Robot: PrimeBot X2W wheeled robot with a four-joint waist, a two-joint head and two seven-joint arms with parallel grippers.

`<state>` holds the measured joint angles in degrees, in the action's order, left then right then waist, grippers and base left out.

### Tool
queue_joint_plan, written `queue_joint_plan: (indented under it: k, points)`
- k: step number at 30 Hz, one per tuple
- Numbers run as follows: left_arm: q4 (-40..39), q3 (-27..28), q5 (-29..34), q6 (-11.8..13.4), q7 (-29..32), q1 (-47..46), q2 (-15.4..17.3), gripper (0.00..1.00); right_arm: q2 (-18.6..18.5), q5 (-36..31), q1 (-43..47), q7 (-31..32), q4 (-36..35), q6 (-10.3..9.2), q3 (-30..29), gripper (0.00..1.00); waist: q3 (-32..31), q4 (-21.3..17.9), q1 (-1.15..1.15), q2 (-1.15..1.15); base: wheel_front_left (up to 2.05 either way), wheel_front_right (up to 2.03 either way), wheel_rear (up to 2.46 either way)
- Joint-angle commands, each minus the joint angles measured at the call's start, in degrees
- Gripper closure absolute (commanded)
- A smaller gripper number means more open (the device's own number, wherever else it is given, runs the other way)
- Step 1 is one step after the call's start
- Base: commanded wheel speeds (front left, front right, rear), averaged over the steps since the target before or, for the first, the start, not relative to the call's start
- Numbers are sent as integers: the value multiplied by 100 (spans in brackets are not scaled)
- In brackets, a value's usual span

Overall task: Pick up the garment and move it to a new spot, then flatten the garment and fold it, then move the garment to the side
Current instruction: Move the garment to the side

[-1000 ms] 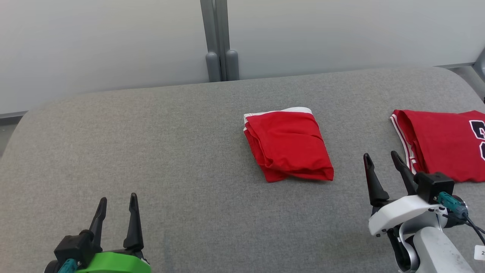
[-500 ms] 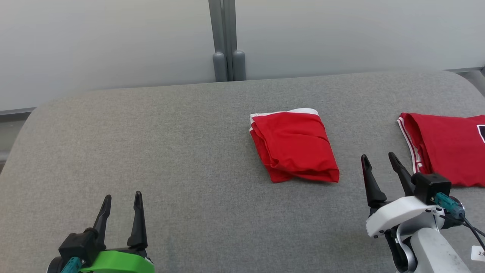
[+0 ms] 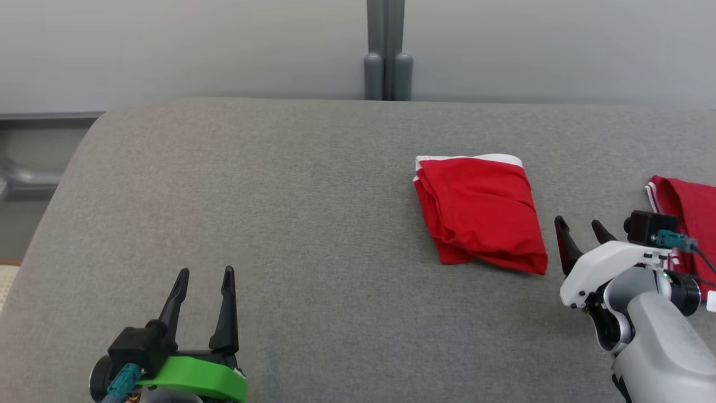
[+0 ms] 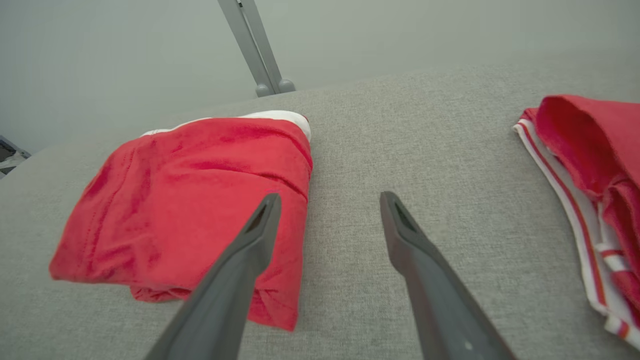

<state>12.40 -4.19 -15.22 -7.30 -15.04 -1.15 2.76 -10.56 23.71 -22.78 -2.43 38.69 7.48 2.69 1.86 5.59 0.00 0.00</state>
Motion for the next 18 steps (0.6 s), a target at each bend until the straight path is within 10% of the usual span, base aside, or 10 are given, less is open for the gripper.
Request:
queue_joint_plan:
  k: [1, 18]
  points:
    - [-26, -21, -55, -27, -14, -113, 26, 0, -15, 38, -187, 82, 71, 0, -35, 0, 226, 400, 0, 0, 0, 0, 0]
    - [-121, -248, -76, -30, -14, -257, 23, 0, 34, -131, -1076, 1378, 1427, 0, -849, 0, 497, 1012, 0, 0, 0, 0, 0]
